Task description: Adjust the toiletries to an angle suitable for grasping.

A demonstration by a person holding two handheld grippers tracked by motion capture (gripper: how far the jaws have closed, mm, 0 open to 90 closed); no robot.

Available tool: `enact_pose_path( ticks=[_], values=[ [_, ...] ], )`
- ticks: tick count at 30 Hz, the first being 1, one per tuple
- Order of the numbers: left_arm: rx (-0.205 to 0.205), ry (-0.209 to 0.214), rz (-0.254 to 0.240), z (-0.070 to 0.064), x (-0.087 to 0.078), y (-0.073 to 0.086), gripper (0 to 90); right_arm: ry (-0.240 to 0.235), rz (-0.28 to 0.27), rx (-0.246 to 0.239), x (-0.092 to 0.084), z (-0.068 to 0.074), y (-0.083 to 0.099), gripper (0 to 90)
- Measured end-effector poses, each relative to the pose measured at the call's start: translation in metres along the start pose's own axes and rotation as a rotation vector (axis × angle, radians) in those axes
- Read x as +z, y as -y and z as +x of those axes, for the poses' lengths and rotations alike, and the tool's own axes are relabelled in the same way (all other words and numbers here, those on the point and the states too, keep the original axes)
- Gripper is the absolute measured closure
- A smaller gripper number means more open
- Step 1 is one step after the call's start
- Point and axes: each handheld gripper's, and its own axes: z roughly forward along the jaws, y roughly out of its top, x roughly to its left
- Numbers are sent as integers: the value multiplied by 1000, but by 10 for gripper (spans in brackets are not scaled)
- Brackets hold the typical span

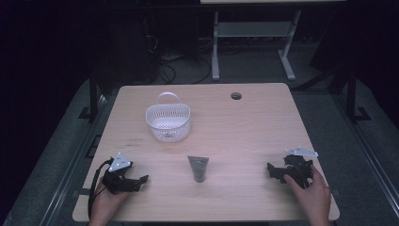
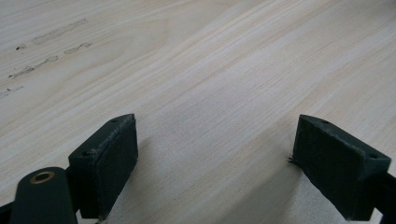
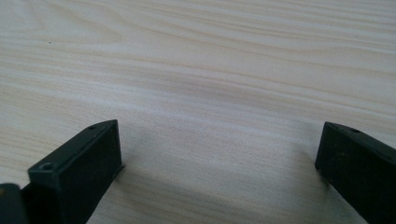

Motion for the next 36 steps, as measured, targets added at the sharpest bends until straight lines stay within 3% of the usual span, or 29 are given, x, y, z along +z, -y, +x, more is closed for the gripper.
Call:
enact_pose_path(
  ticks=[10,20,24,29,33,36],
  values=[
    [-11,-1,-3,1,-3,0,168,0,0,-1,0,0,0,0],
    [-27,47,7,-1,-13,-7,366,0,0,-1,0,0,0,0],
    [-23,73,14,-2,-17,-12,481,0,0,-1,0,0,0,0],
    [-9,110,31,-5,-22,-19,539,0,0,-1,0,0,0,0],
    [-5,138,36,-8,-25,-26,651,0,0,-1,0,0,0,0],
    [5,151,38,-10,-26,-31,686,-1,0,-1,0,0,0,0]
  ],
)
